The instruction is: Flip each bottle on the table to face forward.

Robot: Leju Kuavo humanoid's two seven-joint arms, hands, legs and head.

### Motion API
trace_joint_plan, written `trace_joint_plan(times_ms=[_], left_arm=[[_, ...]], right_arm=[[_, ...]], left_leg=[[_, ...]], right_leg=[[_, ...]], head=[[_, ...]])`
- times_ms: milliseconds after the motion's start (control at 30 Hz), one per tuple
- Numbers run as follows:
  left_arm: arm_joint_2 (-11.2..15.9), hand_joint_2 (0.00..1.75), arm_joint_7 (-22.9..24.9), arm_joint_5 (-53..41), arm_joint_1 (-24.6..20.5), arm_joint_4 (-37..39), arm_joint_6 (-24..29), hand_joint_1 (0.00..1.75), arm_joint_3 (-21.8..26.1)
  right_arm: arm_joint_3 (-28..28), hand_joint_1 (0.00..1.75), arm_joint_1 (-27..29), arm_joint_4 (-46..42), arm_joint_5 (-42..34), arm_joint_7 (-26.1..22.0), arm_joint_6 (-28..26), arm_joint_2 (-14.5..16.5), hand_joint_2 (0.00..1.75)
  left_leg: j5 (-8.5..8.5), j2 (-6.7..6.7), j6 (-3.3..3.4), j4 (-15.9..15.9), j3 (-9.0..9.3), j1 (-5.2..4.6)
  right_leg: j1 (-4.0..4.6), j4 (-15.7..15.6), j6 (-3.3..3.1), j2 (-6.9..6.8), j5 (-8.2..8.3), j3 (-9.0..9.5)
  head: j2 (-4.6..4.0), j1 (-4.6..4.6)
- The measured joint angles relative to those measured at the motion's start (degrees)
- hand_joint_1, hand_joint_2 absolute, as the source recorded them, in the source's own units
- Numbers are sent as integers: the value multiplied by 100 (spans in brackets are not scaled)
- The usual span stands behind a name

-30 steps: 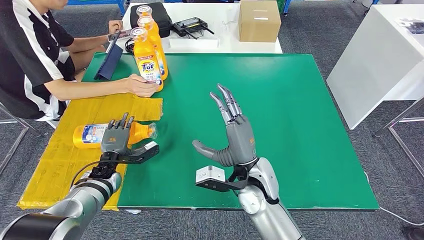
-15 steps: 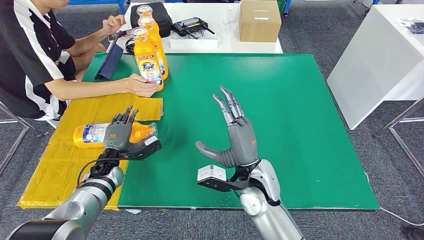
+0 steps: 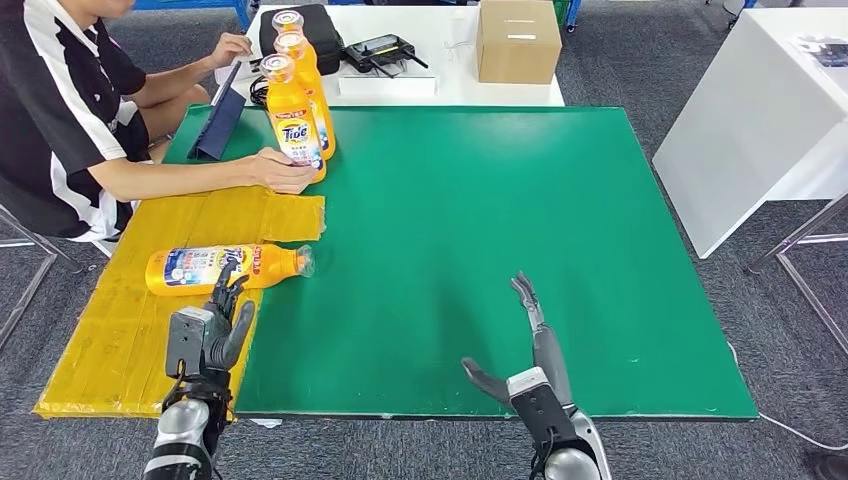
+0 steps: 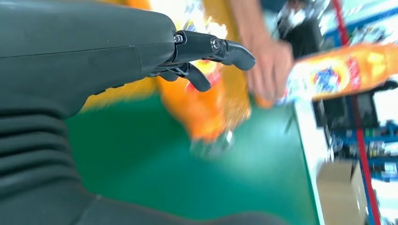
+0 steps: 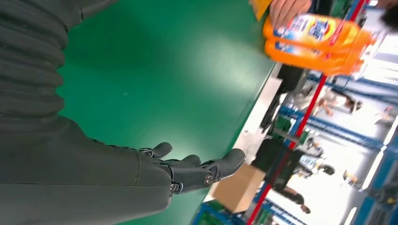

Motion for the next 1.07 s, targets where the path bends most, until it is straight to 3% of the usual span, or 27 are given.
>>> trace_joint_plan(times_ms=[300, 1067], left_arm=[[-266, 175, 294, 185, 755, -832, -451, 0, -340], [-334, 175, 369, 130, 1052, -1325, -322, 0, -675]], right_arm=[[-232, 0, 231, -57, 21, 119, 69, 129, 175], [-376, 0, 337, -152, -105, 142, 78, 180, 175]], left_leg=[[1, -1, 0, 0, 3, 3], [1, -2, 0, 0, 3, 2]], right_leg=[[0, 0, 0, -1, 0, 1], [0, 0, 0, -1, 0, 2]], head=[[0, -1], [0, -1]])
